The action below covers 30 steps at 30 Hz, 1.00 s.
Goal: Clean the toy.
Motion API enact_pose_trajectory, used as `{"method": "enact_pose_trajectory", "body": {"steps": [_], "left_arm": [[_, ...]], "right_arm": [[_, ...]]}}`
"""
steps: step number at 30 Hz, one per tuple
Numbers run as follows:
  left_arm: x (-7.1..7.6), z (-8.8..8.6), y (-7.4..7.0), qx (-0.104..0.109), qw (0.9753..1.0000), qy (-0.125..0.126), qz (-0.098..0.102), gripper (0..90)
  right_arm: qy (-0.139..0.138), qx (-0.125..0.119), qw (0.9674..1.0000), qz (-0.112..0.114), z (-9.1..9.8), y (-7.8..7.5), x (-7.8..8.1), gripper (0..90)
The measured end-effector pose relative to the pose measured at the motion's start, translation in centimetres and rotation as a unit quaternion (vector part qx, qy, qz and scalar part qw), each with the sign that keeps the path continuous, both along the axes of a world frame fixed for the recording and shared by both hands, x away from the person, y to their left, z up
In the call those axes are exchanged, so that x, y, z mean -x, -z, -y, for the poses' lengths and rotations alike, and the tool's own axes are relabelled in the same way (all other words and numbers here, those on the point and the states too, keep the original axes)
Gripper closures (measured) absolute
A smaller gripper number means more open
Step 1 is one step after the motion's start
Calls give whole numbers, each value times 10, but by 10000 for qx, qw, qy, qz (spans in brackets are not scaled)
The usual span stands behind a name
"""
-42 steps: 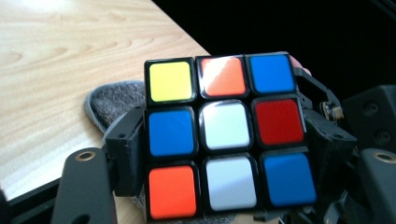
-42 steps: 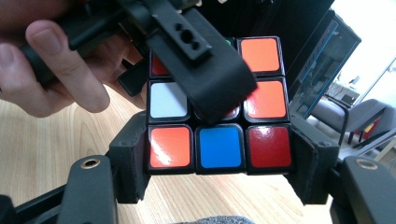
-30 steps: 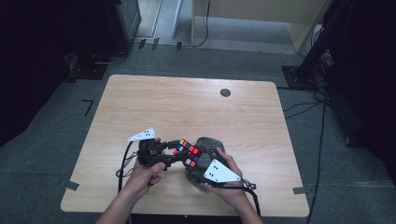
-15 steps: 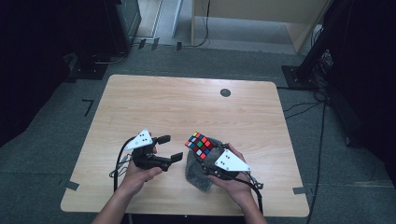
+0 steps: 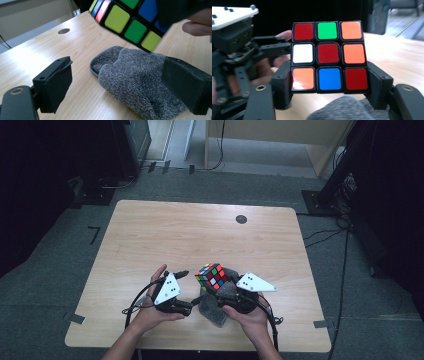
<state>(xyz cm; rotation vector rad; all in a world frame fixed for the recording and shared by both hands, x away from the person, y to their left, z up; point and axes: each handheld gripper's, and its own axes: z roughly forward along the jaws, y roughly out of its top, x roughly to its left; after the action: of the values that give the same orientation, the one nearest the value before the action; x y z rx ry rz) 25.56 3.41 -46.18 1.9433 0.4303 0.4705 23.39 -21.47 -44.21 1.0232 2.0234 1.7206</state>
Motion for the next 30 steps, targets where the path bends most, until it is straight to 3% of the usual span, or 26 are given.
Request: {"method": "enact_pose_trajectory", "body": {"steps": [5, 12, 18, 22, 25, 28, 30], "left_arm": [[4, 3, 1, -133, 9995, -40, 271, 98], [13, 10, 3, -350, 9960, -96, 813, 130], [16, 12, 5, -378, 9956, 44, 855, 203], [17, 12, 6, -349, 9949, 4, 947, 269], [18, 13, 8, -512, 9927, -64, 1086, 315], [17, 13, 9, -486, 9941, -87, 970, 333], [15, 10, 9, -468, 9943, -162, 939, 334]], "right_arm": [[-153, -229, 9992, -297, -9, -2, 4, 342], [-163, -214, 9972, -699, -16, 3, 3, 342], [-319, -347, 9927, -1114, -16, 5, -1, 341], [-345, -342, 9909, -1257, -16, 7, -3, 341], [-329, -411, 9890, -1382, -15, 9, -5, 341], [-356, -458, 9880, -1430, -12, 13, -9, 330], [-327, -502, 9896, -1307, -10, 12, -9, 289]]}}
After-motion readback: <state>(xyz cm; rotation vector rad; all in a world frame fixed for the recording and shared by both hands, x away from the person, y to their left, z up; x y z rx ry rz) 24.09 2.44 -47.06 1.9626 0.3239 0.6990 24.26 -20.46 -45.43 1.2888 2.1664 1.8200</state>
